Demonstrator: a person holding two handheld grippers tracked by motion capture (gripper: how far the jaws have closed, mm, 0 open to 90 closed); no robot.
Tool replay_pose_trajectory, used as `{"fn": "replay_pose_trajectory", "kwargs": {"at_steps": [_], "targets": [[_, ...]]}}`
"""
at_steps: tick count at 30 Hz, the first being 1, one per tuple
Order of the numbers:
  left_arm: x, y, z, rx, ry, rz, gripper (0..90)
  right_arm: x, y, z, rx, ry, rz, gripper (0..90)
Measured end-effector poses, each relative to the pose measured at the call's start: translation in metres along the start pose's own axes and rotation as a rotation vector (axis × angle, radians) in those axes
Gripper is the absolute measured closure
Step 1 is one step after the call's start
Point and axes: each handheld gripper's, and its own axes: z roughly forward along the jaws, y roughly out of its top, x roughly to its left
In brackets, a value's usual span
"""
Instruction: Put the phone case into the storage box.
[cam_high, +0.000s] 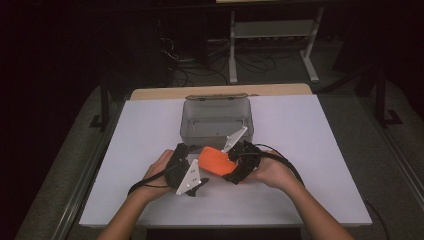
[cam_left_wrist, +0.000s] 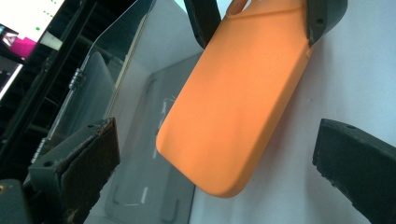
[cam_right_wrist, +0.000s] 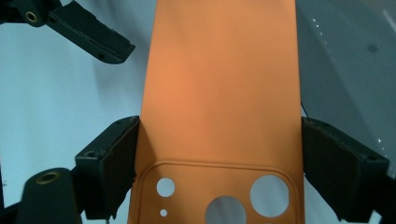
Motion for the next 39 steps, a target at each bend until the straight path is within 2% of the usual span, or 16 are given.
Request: {"fn": "replay_pose_trajectory", "kwargs": {"at_steps": [13,20,28,34,39], "targets": [[-0.007,0.003,0.003,0.033,0.059,0.124,0.4,0.000,0.000,0.000,0.000,0.001,-0.002,15.1],[-0.010,0.004,0.004,0.077,0.080,0.198,0.4,0.000,0.000,0.000,0.000,0.001,-0.004,15.1],[-0.014,0.004,0.006,0.087,0.098,0.237,0.4,0.000,0.000,0.000,-0.001,0.000,0.000,15.1],[-0.016,0.005,0.008,0.105,0.118,0.285,0.4,0.000,0.000,0.000,0.001,0.000,-0.002,15.1],[-0.019,0.005,0.009,0.111,0.125,0.297,0.4,0.000,0.000,0.000,0.001,0.001,0.007,15.1]]}}
